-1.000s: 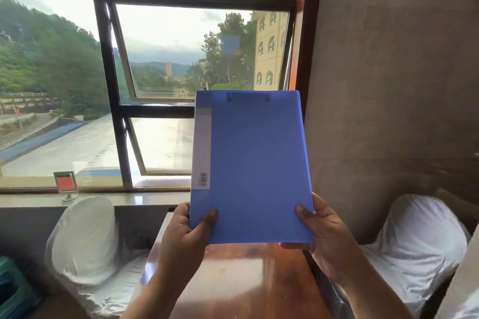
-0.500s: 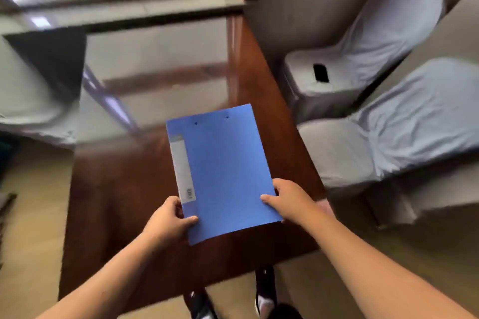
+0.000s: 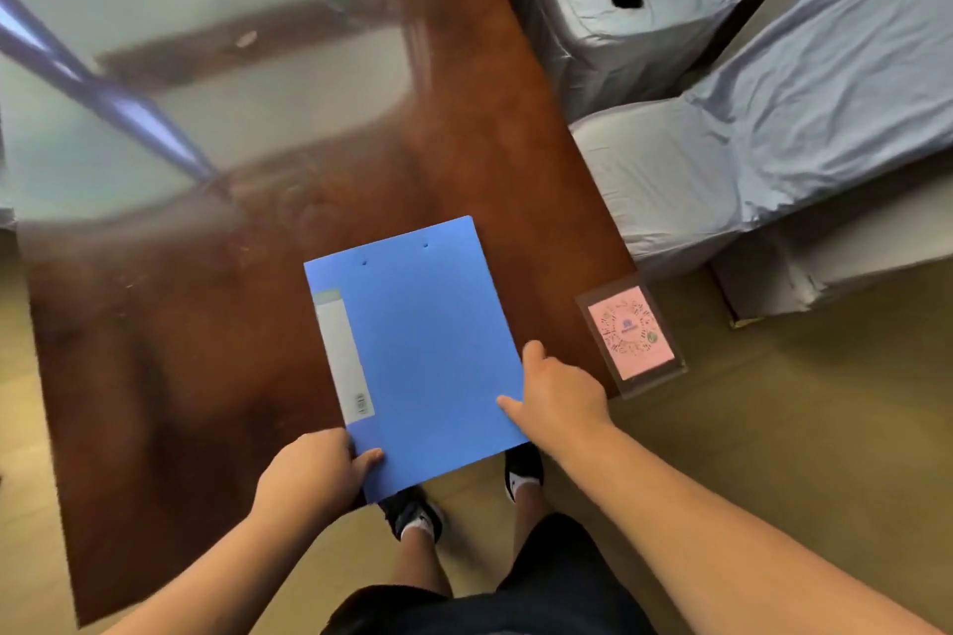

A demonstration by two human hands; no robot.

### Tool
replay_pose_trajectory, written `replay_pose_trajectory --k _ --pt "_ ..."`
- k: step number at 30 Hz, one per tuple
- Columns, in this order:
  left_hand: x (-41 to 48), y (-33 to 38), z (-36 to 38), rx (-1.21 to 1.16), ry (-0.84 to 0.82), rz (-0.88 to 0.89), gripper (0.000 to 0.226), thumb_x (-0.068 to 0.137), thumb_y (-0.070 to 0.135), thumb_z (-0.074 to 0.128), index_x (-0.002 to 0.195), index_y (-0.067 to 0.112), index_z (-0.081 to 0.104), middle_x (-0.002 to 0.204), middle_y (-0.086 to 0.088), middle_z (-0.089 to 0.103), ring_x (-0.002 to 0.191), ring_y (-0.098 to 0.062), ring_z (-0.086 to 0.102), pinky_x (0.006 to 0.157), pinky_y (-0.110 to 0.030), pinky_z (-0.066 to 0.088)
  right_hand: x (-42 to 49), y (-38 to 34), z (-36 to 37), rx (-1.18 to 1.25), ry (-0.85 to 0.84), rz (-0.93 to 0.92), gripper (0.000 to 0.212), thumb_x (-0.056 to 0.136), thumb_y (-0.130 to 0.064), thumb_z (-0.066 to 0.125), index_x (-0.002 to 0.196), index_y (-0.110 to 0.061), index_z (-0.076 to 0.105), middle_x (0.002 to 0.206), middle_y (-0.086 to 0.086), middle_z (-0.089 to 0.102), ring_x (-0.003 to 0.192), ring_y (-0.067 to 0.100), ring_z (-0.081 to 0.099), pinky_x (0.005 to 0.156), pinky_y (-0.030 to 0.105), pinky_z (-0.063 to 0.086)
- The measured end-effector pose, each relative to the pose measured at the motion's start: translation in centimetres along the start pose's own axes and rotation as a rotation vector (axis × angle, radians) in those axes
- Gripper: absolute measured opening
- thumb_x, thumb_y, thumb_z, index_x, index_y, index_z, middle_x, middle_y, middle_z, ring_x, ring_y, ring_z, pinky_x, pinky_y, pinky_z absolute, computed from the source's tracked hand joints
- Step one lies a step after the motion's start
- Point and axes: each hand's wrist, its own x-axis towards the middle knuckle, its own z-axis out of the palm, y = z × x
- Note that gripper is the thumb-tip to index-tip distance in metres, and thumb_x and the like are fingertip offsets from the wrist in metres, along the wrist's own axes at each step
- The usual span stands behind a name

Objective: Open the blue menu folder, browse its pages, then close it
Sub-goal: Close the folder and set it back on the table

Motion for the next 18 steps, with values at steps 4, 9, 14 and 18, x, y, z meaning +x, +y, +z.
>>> replay_pose_trajectory --k 4,9,14,18 --pt "0.2 2.2 -0.2 0.083 -0.020 0.072 0.054 0.095 0.065 0.049 0.067 0.019 0.053 0.067 0.005 0.061 0.069 -0.019 0.063 0.055 -0.034 0.042 -1.7 -1.5 1.5 0.013 -0.005 -0.144 0.051 0.099 -0.034 0.058 0.139 -0.010 0.037 0.121 0.015 0.059 0.101 0.039 0.065 0.060 0.040 0.041" --pt "0.9 5.9 0.1 0.075 0.000 0.139 0.058 0.095 0.065 0.047 0.065 0.016 0.057 0.065 0.001 0.065 0.063 -0.016 0.063 0.054 -0.033 0.044 -2.4 -0.5 2.4 0.119 0.004 -0.096 0.046 0.099 -0.036 0.059 0.131 -0.008 0.041 0.124 0.018 0.053 0.107 0.041 0.056 0.075 0.048 0.049" --pt "1.7 8.3 0.2 0.059 0.043 0.167 0.056 0.094 0.065 0.046 0.067 0.019 0.062 0.065 0.002 0.067 0.060 -0.014 0.063 0.051 -0.031 0.045 -1.9 2.3 1.9 0.135 0.039 -0.060 0.045 0.100 -0.038 0.059 0.129 -0.009 0.041 0.123 0.017 0.055 0.105 0.037 0.057 0.081 0.046 0.052" --pt "2.6 8.9 0.6 0.064 0.070 0.182 0.057 0.093 0.066 0.046 0.066 0.018 0.062 0.063 0.002 0.066 0.059 -0.015 0.063 0.052 -0.031 0.048 -1.7 3.2 1.8 0.169 0.056 -0.058 0.043 0.099 -0.039 0.060 0.126 -0.011 0.042 0.121 0.016 0.057 0.103 0.034 0.057 0.081 0.045 0.054"
